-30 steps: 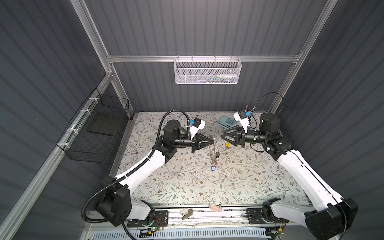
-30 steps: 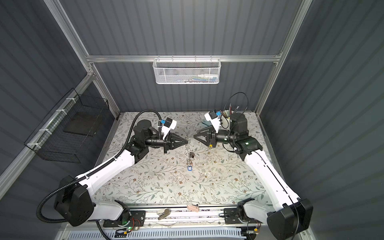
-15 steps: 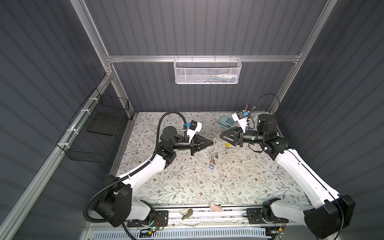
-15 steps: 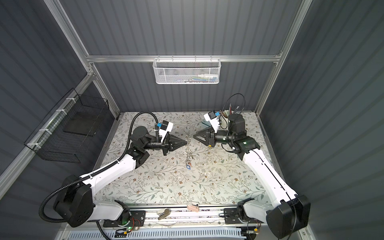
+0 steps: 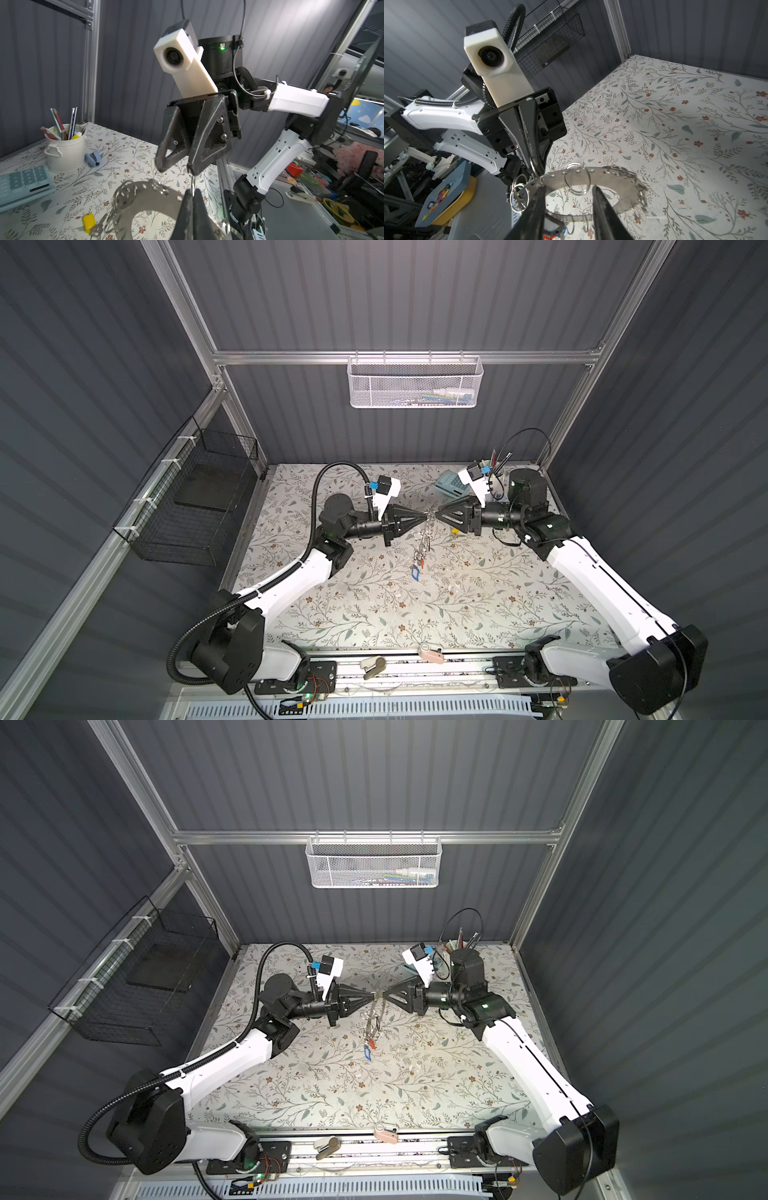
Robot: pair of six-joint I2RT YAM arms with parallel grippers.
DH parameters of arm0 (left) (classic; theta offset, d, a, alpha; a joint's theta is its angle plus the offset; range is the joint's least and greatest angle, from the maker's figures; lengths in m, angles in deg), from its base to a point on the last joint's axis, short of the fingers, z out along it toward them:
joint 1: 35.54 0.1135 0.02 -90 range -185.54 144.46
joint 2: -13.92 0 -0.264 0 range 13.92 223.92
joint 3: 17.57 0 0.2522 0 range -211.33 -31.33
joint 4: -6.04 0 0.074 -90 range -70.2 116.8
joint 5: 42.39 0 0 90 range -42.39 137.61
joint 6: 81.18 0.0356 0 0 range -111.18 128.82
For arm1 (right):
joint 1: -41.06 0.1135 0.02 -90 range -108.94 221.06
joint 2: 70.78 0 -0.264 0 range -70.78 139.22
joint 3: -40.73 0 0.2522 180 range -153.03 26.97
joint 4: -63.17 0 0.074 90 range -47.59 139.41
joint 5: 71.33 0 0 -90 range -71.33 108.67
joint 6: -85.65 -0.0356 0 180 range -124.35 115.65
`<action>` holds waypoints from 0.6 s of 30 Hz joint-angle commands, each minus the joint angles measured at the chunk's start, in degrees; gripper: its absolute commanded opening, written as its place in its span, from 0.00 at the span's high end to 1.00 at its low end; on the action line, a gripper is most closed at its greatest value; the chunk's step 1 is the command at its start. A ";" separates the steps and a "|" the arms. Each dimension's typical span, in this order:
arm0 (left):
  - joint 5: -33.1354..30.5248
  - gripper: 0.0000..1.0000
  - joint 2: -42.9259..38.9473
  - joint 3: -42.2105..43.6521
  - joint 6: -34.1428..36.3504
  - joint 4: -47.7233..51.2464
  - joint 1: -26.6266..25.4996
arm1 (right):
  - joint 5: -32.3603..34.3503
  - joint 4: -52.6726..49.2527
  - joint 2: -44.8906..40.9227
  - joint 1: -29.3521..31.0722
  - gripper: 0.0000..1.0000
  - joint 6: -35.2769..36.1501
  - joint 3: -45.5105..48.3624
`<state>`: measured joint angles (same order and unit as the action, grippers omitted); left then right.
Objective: Put the keys on the keyring
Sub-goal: 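Open and withdraw the right gripper while the left gripper holds the disc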
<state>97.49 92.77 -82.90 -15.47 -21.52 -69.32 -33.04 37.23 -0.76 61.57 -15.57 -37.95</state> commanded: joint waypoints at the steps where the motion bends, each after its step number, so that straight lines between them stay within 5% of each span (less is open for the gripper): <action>1: -7.99 1.00 -3.60 -1.57 0.45 4.63 -0.73 | 4.57 0.10 -1.02 0.03 0.68 0.59 0.41; 18: -20.34 1.00 -7.06 -9.26 2.68 27.58 -2.95 | 3.90 7.02 3.40 1.52 0.83 -5.85 -1.54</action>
<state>79.13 86.78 -89.42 -13.86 3.42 -71.83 -28.86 43.02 1.56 62.33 -20.49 -37.97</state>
